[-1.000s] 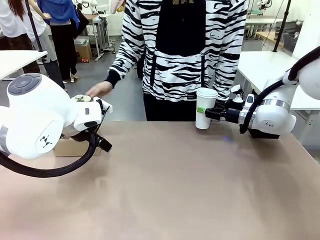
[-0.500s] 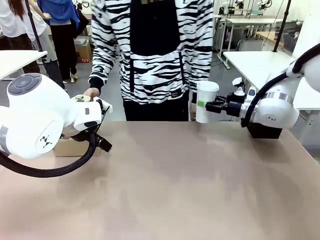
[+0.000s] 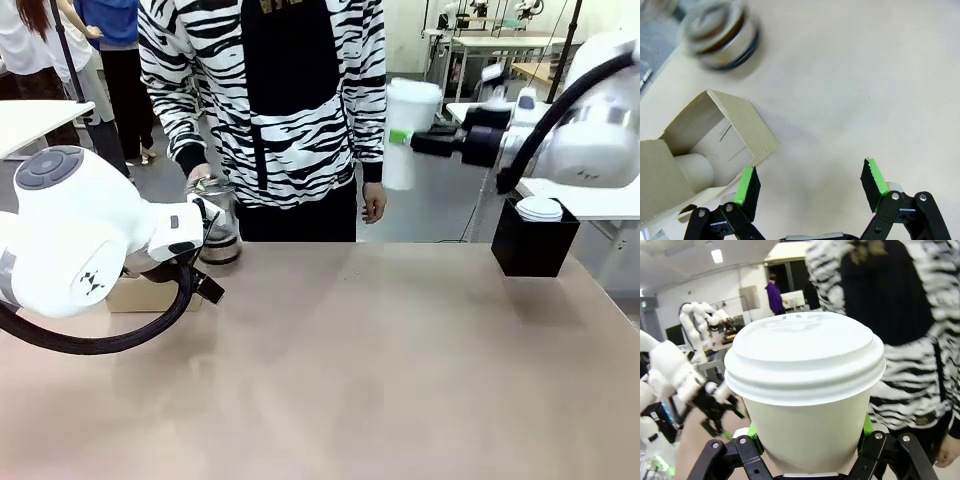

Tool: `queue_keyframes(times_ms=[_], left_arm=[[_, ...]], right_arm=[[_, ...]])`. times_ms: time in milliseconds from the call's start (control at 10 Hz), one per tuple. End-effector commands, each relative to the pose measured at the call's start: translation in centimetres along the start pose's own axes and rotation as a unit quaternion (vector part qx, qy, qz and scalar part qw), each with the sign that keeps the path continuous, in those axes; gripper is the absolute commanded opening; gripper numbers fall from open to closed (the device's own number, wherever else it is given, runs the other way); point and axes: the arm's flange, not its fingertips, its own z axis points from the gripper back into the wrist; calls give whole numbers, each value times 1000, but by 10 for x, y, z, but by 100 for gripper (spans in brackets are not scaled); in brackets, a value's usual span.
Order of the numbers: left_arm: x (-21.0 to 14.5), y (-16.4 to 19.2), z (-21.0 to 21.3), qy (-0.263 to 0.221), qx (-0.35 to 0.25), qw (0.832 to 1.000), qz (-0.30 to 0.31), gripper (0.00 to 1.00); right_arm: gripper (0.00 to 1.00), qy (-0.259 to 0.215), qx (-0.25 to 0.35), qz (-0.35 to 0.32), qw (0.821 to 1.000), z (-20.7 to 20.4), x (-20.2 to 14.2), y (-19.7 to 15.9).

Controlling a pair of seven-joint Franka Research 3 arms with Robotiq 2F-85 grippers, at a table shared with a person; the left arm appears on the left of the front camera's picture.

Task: Pour a drink into a cup and package it in a carrier.
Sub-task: When a person places the Paper Cup Lid on the 600 ml Paper Cup , lift the 600 ml Paper Cup.

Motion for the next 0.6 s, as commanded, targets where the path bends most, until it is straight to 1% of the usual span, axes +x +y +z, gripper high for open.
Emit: queue_keyframes(times_ms=[0, 200, 300, 400, 500], left_arm=[[0, 1, 0, -1, -1, 1000, 2, 100], [0, 1, 0, -1, -1, 1000, 2, 100], [0, 1, 0, -1, -1, 1000, 2, 100], [0, 1, 0, -1, -1, 1000, 2, 100], [0, 1, 0, -1, -1, 1000, 2, 100]], right_arm=[[81, 12, -1, -1, 1000, 17, 38, 52], [81, 18, -8, 6, 1000, 27, 60, 79], [81, 17, 8, 13, 1000, 35, 63, 83], [81, 4, 2, 20, 1000, 20, 59, 74], [81, 4, 2, 20, 1000, 20, 59, 74]])
